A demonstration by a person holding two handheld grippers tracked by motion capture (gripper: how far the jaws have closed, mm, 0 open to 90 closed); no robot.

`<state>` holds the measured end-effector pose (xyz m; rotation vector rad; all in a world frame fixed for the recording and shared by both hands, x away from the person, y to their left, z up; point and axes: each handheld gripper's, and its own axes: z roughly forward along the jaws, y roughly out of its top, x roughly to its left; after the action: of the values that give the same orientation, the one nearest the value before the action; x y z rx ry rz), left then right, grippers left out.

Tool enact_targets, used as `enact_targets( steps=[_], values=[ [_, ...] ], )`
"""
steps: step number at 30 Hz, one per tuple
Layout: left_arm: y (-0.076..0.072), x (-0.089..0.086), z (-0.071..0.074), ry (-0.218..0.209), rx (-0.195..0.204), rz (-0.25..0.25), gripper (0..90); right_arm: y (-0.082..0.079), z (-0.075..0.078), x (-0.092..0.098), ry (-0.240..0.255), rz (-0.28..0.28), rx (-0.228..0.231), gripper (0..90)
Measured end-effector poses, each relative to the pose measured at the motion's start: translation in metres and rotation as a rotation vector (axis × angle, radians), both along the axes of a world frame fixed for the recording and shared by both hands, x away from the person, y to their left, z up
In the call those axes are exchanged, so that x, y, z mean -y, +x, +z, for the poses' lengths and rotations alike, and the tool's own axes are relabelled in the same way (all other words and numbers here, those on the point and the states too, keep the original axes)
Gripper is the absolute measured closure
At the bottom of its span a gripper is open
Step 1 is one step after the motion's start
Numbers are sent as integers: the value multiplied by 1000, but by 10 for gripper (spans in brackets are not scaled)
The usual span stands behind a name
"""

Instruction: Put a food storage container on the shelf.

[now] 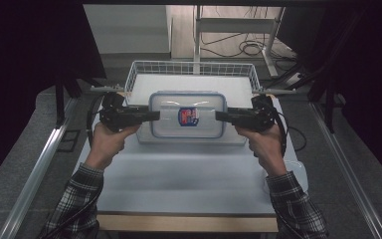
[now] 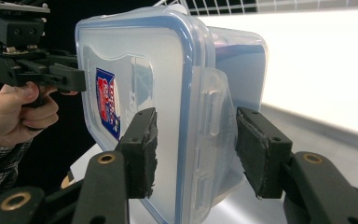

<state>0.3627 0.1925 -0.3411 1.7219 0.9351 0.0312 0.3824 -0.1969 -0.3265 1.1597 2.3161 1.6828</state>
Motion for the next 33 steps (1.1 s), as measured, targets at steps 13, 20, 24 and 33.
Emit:
enact_targets(
  steps=[13, 20, 24, 33],
  values=[
    [31, 2, 25, -2, -8, -1, 527, 28, 26, 2, 27, -25, 10, 498],
    [47, 3, 37, 5, -10, 10, 525, 45, 32, 2, 48, -36, 8, 494],
    [58, 4, 37, 2, -16, 9, 524, 53, 35, 3, 46, -50, 2, 491],
    [77, 3, 30, -24, -45, 23, 519, 70, 33, 0, 43, -78, -19, 485]
  ],
)
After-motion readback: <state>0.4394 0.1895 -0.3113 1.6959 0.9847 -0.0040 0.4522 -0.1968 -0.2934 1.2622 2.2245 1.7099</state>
